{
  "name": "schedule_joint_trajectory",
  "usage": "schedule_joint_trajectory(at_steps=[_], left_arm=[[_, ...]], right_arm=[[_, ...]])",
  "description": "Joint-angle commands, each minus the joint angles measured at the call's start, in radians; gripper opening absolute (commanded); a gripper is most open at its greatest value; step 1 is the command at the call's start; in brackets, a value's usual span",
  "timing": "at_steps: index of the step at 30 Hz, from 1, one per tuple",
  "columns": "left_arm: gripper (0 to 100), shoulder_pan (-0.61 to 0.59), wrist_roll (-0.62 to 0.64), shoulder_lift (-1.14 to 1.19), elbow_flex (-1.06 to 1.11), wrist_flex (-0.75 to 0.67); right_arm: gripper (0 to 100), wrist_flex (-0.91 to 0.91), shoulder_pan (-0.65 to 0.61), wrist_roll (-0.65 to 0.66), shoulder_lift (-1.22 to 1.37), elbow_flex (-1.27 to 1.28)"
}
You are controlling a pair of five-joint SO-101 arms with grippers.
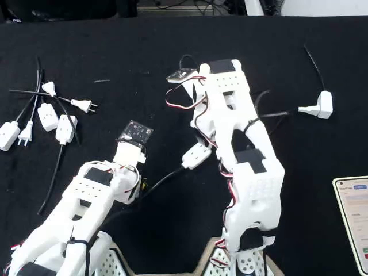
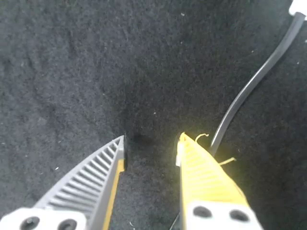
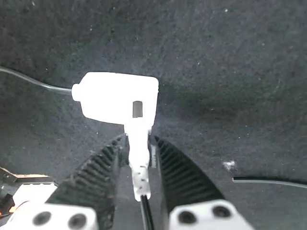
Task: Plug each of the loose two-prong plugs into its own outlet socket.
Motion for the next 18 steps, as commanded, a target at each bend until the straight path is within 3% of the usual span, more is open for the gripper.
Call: schedule_joint_trajectory(at_steps=[1,18], left_arm=[[18,0.016,0.023,-0.017,-0.008,-0.014],[18,0.016,0.023,-0.028,-0.008,-0.006]], right_arm=[[1.0,0.034,-0.012,-0.006,-0.01,-0.041],[1.0,0.037,-0.012,-0.003,-0.163,0.12]])
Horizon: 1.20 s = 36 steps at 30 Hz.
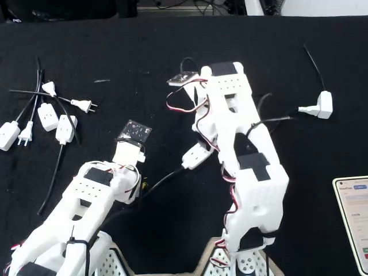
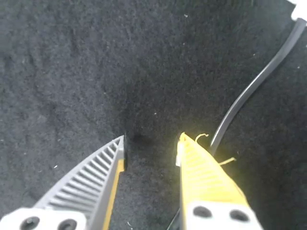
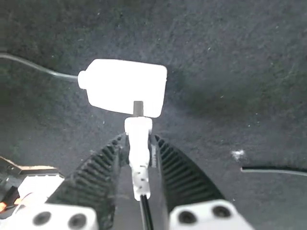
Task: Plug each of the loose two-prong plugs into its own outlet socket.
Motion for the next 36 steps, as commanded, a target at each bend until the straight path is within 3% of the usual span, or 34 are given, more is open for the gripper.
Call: schedule_joint_trajectory(at_steps=[1,11,19,36], left_arm=[[18,0.016,0.005,-0.028,-0.008,-0.006],[18,0.016,0.005,-0.028,-0.01,-0.006],[18,0.016,0.005,-0.028,-0.01,-0.006],[18,0.016,0.005,-0.028,-0.013,-0.006]], right_arm=[[1.0,0.035,-0.014,-0.003,-0.064,0.013],[1.0,0.032,-0.018,-0.003,-0.061,-0.101],[1.0,0.032,-0.012,-0.002,0.082,-0.171],[1.0,0.034,-0.012,0.051,0.03,-0.019]])
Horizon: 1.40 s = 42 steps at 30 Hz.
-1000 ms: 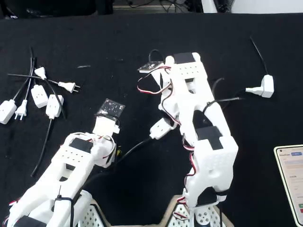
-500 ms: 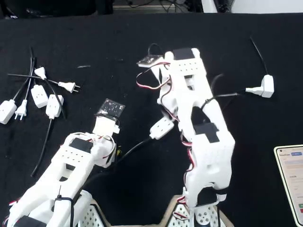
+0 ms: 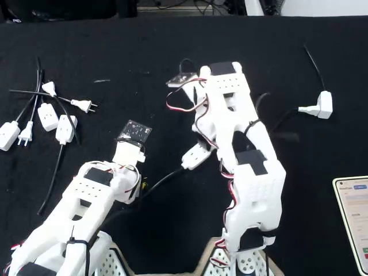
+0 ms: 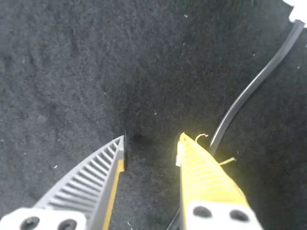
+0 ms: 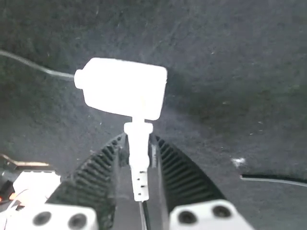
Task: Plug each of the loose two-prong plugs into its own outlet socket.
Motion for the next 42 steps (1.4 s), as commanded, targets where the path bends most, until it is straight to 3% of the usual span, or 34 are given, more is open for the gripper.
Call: schedule_joint_trajectory(at_steps=[1,14,20,25,31,37,42], left_arm=[[18,0.016,0.005,-0.028,-0.013,-0.005],[18,0.016,0.005,-0.028,-0.016,-0.005],[18,0.016,0.005,-0.028,-0.015,-0.005],[18,0.016,0.005,-0.028,-0.018,-0.006],[18,0.016,0.005,-0.028,-0.013,-0.012],[18,0.007,0.005,-0.028,-0.01,-0.012],[18,0.007,0.005,-0.028,-0.01,-0.012]], right_arm=[[1.0,0.034,-0.014,0.014,-0.056,0.018],[1.0,0.034,0.006,0.011,-0.214,0.044],[1.0,0.003,0.117,0.06,-0.453,0.309],[1.0,-0.275,0.239,0.143,-0.596,0.662],[1.2,-0.532,0.264,0.161,-0.607,0.872],[13.9,-0.46,0.269,0.262,-0.608,0.883],[11.2,-0.42,0.27,0.381,-0.608,0.883]])
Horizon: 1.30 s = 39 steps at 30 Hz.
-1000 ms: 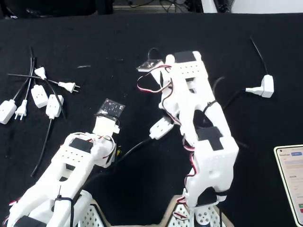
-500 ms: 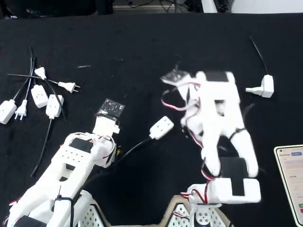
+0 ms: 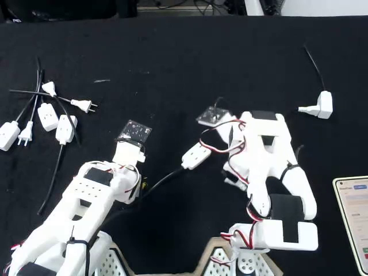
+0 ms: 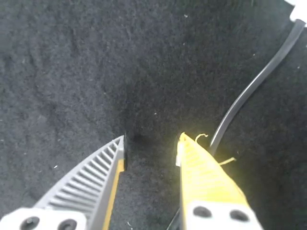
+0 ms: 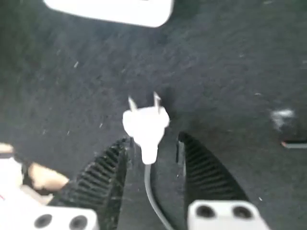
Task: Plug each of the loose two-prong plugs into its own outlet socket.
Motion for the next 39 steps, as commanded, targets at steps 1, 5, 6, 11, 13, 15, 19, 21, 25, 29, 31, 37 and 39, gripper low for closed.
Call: schedule_joint_trajectory(at_steps=[1,5,6,11,13,15,19,21,25,29,31,37,39], left_arm=[[18,0.007,0.005,-0.028,-0.01,-0.011],[18,0.007,0.005,-0.028,-0.01,-0.006],[18,0.007,0.005,-0.028,-0.01,-0.006],[18,0.007,0.002,-0.028,-0.012,-0.006],[18,0.007,0.002,-0.028,-0.013,-0.006],[18,0.01,0.002,-0.028,-0.013,-0.006],[18,0.012,0.002,-0.028,-0.012,-0.006],[18,0.012,0.002,-0.028,-0.012,-0.006],[18,0.012,0.002,-0.028,-0.013,-0.008],[18,0.013,0.002,-0.028,-0.013,-0.008],[18,0.013,0.002,-0.028,-0.013,-0.008],[18,0.013,0.002,-0.028,-0.013,-0.012],[18,0.015,0.003,-0.028,-0.016,-0.012]], right_arm=[[10.3,0.023,0.02,0.08,-0.056,-0.001],[12.7,0.023,0.02,0.107,-0.056,0.004],[14.2,0.023,0.02,0.107,-0.056,0.016],[19.1,0.014,0.018,0.11,-0.059,0.105],[19.1,-0.014,0.018,0.11,-0.065,0.137],[19.1,-0.092,0.028,0.104,-0.059,0.16],[19.1,-0.209,0.08,0.103,-0.058,0.171],[19.1,-0.241,0.094,0.103,-0.058,0.174],[17.9,-0.247,0.095,0.107,-0.056,0.179],[0.3,-0.245,0.094,0.104,-0.067,0.171],[1.6,-0.218,0.097,0.104,-0.079,0.159],[1.0,-0.074,0.089,0.028,-0.186,0.102],[1.0,-0.077,0.071,-0.021,-0.229,0.108]])
